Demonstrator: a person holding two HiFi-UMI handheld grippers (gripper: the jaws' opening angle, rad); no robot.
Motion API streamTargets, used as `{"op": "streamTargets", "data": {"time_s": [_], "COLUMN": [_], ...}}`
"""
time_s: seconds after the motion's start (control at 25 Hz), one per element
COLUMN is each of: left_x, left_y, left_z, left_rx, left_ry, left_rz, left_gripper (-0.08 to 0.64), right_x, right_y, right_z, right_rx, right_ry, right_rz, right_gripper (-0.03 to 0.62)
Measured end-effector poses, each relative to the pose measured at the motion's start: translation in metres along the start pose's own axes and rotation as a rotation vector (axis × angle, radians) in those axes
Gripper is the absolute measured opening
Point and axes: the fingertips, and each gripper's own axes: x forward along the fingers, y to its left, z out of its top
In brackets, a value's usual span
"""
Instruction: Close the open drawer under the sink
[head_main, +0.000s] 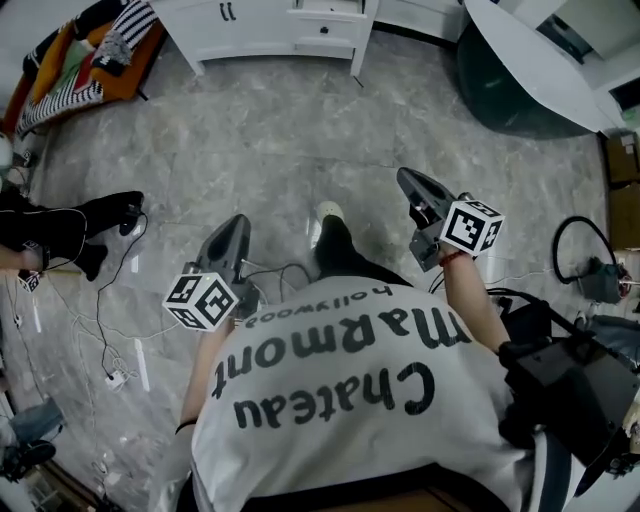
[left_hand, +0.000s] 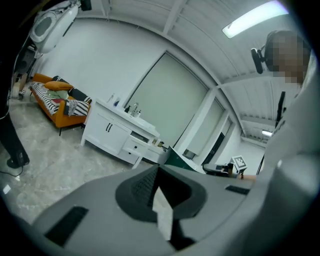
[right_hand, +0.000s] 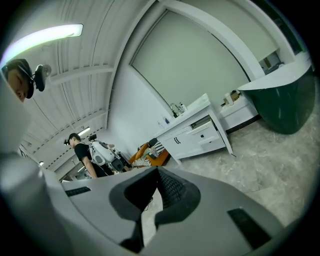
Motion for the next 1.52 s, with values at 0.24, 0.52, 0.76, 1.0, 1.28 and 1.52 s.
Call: {"op": "streamTargets", "data": {"time_s": [0.24,0.52,0.76,1.0,1.28,1.52], "left_x": [0.041,0.100,0.149,0.203,0.234,0.243], "left_y": [0.029,0.043,0.056,0.071,0.095,0.123], "left_z": [0.033,0.069,0.099,0.113,0.134,0.120], "left_rx": [-0.016,-0.008,-0.002,-0.048,-0.029,-0.090], "left_ry": [-0.020,-0.011,-0.024,0.009,-0.037,-0.009], "left_rz": [0.028,0.031,0.049,0.082,0.152,0.213], "left_gripper": [0.008,0.008,0.008,0.008,0.008,0.008], "right_x": [0.066,0.120,0.162,0.204,0.231,0.248], "right_y": [-0.016,-0.050,-0.078,-0.110,-0.146,-0.155], "right_z": [0.030,0.077,0.114,0.155,0.165,0.160], "right_rx": [0.011,0.049,0.031,0.040,0.056,0.112], "right_ry": [0.040,0.064,0.091,0.093,0.152,0.166], "right_rz": [0.035,0.030,0.021,0.032,0.002,0.017], "right_gripper": [0.008,0.008,0.008,0.008,0.008,0.008]}}
